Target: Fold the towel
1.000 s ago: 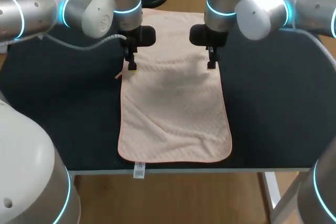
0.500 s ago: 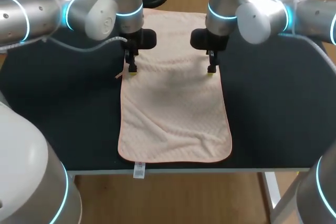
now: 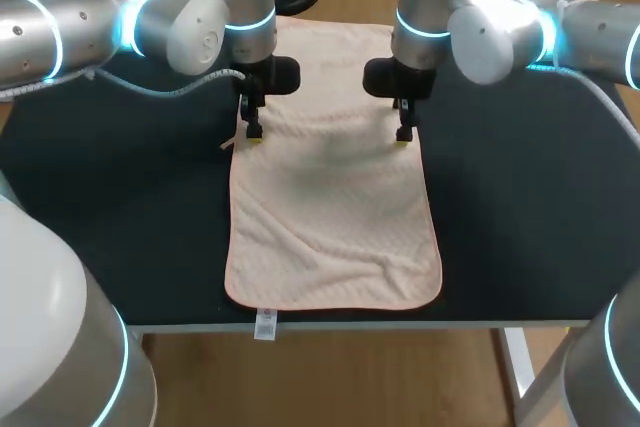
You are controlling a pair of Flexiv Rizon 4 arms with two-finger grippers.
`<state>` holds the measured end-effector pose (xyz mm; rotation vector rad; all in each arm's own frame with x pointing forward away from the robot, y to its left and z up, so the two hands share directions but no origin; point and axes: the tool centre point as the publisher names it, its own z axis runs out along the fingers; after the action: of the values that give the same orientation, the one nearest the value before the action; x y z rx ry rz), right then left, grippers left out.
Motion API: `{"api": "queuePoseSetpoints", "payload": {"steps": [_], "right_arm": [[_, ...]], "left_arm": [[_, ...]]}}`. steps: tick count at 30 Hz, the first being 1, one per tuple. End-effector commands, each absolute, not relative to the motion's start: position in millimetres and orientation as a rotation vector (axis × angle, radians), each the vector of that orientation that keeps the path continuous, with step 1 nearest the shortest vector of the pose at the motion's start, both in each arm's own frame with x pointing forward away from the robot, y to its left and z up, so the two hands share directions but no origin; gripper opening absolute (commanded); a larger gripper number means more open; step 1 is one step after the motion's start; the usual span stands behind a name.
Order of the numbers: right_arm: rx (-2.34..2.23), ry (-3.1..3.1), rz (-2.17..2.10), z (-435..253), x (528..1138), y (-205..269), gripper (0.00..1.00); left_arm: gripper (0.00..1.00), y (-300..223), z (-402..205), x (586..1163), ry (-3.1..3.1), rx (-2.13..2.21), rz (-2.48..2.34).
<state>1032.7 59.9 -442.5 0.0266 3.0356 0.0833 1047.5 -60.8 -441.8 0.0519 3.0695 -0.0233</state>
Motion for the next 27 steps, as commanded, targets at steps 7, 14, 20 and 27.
{"api": "queuePoseSetpoints", "payload": {"steps": [7, 14, 20, 27], "right_arm": [[0.031, 3.036, 0.085, -445.0, 1034.5, 59.6, 0.0], [0.047, 3.026, 0.093, -439.3, 1032.0, 56.7, 0.0], [0.057, 3.013, 0.122, -430.3, 1030.6, 55.1, 0.0], [0.046, 2.981, 0.17, -409.1, 1030.2, 55.5, 0.0]], "left_arm": [[0.0, -62.1, -458.7, 1049.6, 3.084, 0.032, -0.02], [0.0, -60.3, -453.1, 1049.0, 3.073, 0.017, -0.033], [0.0, -59.8, -445.2, 1048.9, 3.06, 0.013, -0.045], [0.0, -58.9, -425.6, 1051.0, 3.015, -0.022, -0.07]]}}
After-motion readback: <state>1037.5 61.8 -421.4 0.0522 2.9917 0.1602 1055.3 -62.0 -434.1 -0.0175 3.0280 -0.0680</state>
